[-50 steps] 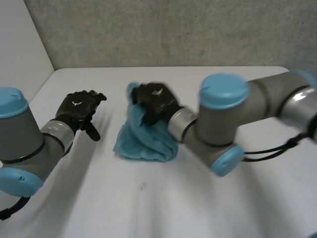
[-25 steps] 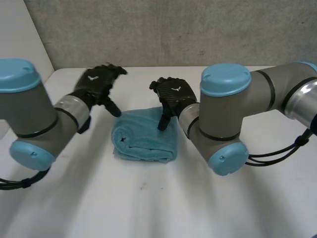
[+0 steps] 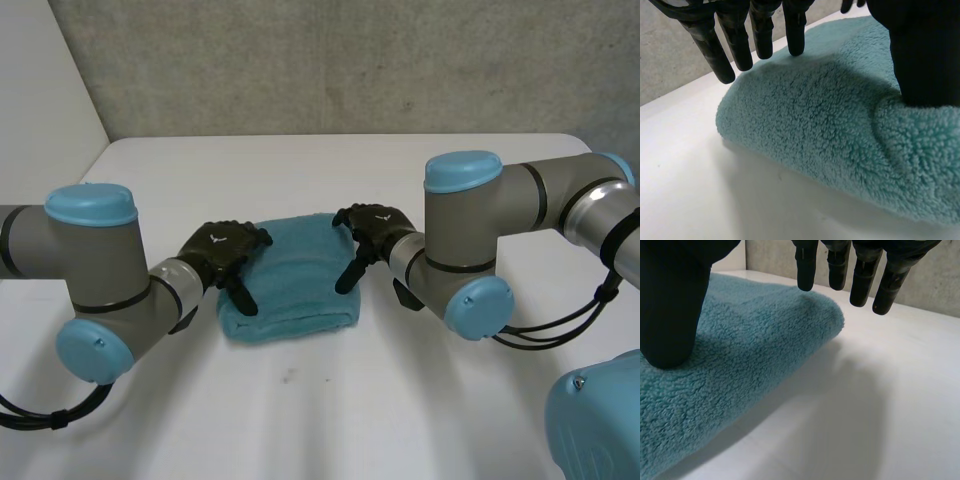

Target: Fold the laundry

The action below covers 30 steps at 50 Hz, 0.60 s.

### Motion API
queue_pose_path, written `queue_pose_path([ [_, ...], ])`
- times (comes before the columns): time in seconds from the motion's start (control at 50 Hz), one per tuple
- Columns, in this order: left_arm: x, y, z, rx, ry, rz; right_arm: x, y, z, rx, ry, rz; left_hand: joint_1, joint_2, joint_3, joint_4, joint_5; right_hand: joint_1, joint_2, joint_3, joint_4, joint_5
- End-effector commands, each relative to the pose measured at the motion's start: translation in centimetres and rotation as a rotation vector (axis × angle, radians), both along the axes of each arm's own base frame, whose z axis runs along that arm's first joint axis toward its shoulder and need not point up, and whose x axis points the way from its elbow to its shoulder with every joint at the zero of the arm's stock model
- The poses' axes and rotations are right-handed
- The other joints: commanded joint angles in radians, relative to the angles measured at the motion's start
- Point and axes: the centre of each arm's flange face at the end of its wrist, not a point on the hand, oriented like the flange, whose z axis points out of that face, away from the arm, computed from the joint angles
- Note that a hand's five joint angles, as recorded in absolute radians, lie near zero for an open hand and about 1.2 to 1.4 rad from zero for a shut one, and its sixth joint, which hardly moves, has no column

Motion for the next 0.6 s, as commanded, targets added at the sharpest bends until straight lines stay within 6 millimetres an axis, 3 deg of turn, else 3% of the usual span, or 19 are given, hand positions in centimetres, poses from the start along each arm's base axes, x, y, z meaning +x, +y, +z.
queue_pose_path([
  [0.02,-0.6,0.0,2.0,-0.058,0.016,-0.014,0.1,0.1,3.7,-0.067,-0.043,0.002,-0.024,-0.011,-0.020,-0.011,-0.003,-0.033,-0.045,-0.041,-0.058,-0.057],
  [0.08,-0.7,-0.3,5.1,-0.135,0.057,-0.009,-0.1,0.4,5.9,-0.105,-0.064,0.001,-0.027,-0.014,-0.023,-0.014,-0.006,-0.033,-0.045,-0.041,-0.058,-0.057],
  [0.14,-0.6,-0.1,9.1,-0.229,0.101,-0.006,-0.9,1.2,10.3,-0.188,-0.098,-0.010,-0.030,-0.017,-0.026,-0.017,-0.009,-0.033,-0.045,-0.041,-0.058,-0.057],
  [0.16,-0.6,-0.1,9.1,-0.229,0.101,-0.006,-1.2,1.4,11.3,-0.208,-0.105,-0.012,-0.030,-0.017,-0.026,-0.017,-0.009,-0.033,-0.045,-0.041,-0.058,-0.057],
  [0.2,0.0,0.5,13.4,-0.328,0.150,0.003,-1.9,1.9,13.3,-0.252,-0.118,-0.026,-0.039,-0.026,-0.035,-0.025,-0.018,-0.033,-0.045,-0.041,-0.058,-0.057],
  [0.22,0.3,1.1,15.4,-0.367,0.177,0.008,-3.2,2.1,15.2,-0.294,-0.117,-0.058,-0.039,-0.026,-0.035,-0.026,-0.018,-0.033,-0.045,-0.041,-0.058,-0.057],
  [0.28,0.7,1.6,17.2,-0.394,0.205,0.015,-5.7,2.1,17.6,-0.356,-0.101,-0.126,-0.036,-0.023,-0.032,-0.023,-0.015,-0.033,-0.045,-0.041,-0.058,-0.057],
  [0.3,1.3,2.5,19.3,-0.404,0.244,0.027,-6.5,2.3,18.3,-0.377,-0.094,-0.147,-0.030,-0.017,-0.026,-0.017,-0.009,-0.033,-0.045,-0.041,-0.058,-0.057],
  [0.38,3.1,3.8,21.8,-0.364,0.317,0.090,-10.0,3.7,20.8,-0.466,-0.050,-0.223,-0.027,-0.014,-0.023,-0.014,-0.006,-0.033,-0.045,-0.041,-0.058,-0.057],
  [0.46,4.6,4.6,22.0,-0.278,0.359,0.154,-12.1,4.4,20.7,-0.486,-0.016,-0.263,-0.024,-0.011,-0.020,-0.011,-0.003,-0.033,-0.045,-0.041,-0.058,-0.057],
  [0.52,4.7,5.1,21.7,-0.245,0.365,0.154,-13.3,4.7,20.2,-0.486,-0.010,-0.289,-0.033,-0.020,-0.029,-0.020,-0.012,-0.033,-0.045,-0.041,-0.058,-0.057],
  [0.6,4.9,6.0,21.7,-0.246,0.361,0.156,-13.7,4.7,19.2,-0.475,-0.009,-0.297,-0.036,-0.023,-0.032,-0.023,-0.015,-0.033,-0.045,-0.041,-0.058,-0.057],
])
